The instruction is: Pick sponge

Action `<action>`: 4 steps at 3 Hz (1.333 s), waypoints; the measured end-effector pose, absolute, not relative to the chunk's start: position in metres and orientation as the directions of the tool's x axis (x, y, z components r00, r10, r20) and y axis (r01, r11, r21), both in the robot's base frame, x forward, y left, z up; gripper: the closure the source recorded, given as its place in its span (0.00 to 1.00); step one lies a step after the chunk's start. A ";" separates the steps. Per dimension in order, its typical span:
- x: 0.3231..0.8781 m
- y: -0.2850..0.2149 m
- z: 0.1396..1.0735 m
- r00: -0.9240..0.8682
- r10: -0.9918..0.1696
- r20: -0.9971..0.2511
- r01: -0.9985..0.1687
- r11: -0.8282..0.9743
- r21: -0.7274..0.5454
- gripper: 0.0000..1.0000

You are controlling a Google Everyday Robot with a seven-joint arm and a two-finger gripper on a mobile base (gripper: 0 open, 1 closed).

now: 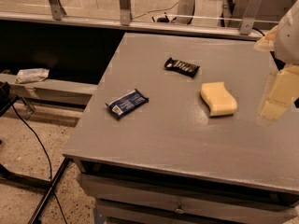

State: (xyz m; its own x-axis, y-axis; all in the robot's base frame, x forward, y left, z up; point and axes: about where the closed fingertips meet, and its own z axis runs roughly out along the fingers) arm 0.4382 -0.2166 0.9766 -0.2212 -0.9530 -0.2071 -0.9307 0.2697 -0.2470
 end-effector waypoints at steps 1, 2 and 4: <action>0.438 -0.217 0.977 -0.221 -0.953 -0.207 -0.931 0.270 -0.247 0.00; 0.452 -0.214 0.969 -0.299 -0.914 -0.275 -0.901 0.365 -0.232 0.00; 0.508 -0.200 0.897 -0.508 -0.771 -0.384 -0.768 0.607 -0.202 0.00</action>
Offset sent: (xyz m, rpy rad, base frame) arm 0.0441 0.0064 -0.0252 0.2102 -0.0055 -0.2539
